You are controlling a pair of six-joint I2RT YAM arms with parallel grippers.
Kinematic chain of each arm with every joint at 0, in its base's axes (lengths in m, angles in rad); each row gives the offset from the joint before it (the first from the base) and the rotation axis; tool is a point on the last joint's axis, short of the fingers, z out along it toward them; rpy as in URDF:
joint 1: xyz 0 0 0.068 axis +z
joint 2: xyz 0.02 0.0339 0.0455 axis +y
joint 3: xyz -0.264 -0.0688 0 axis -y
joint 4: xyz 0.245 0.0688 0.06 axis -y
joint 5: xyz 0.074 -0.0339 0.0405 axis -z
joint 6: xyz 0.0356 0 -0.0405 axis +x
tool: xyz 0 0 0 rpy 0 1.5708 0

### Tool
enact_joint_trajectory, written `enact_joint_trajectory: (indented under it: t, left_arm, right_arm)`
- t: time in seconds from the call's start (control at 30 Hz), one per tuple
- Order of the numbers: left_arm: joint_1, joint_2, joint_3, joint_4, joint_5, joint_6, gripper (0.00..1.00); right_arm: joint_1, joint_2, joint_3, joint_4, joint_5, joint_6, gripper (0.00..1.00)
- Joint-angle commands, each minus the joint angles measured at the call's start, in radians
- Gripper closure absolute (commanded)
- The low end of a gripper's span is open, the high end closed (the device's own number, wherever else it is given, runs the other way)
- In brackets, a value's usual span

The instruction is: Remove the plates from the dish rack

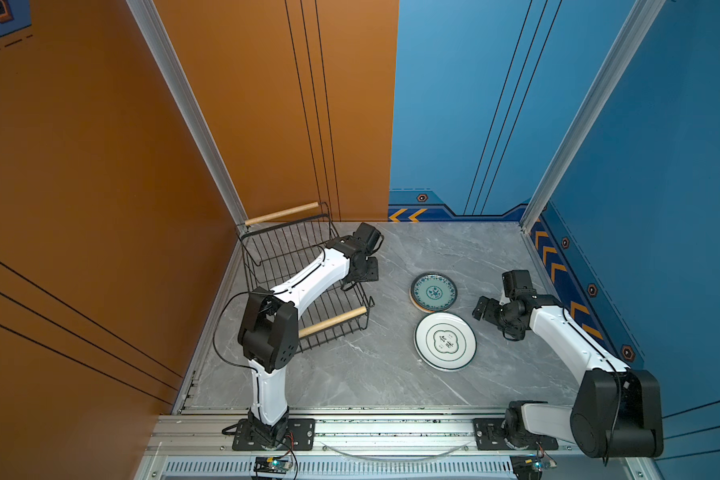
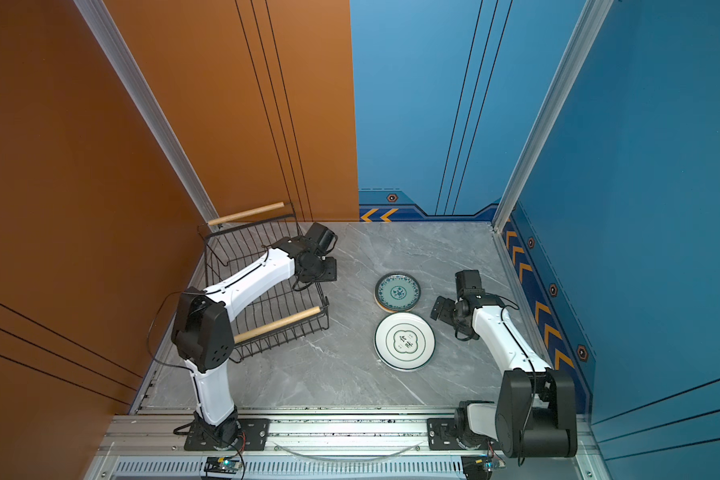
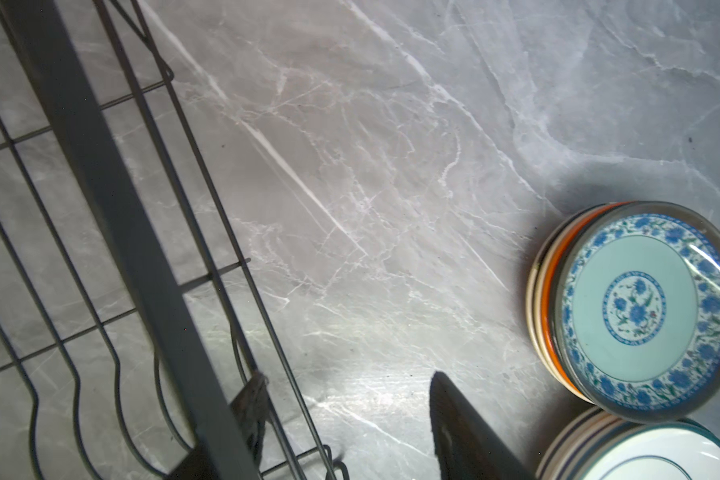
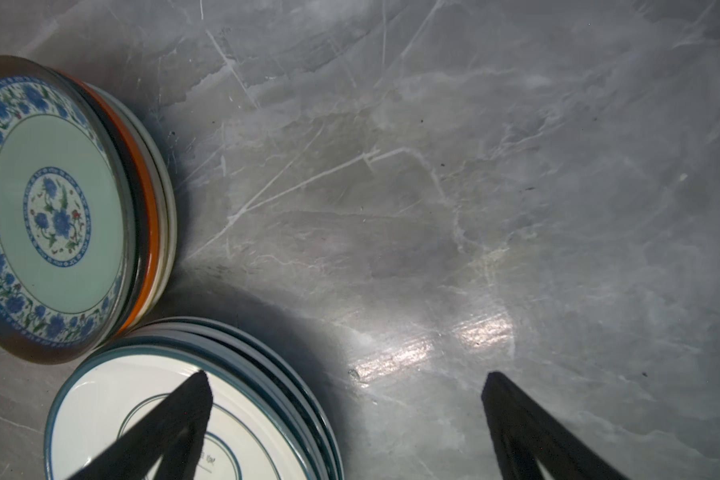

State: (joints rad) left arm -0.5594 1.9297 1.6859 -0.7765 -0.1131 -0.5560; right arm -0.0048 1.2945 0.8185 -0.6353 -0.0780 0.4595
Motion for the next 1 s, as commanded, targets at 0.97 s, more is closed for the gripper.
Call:
enact_joint_trajectory:
  t: [0.97]
  left_arm:
    - [-0.265, 0.074, 0.108, -0.064, 0.003, -0.007, 0.36]
  right_arm:
    - [-0.095, 0.024, 0.019, 0.055, -0.052, -0.042, 0.0]
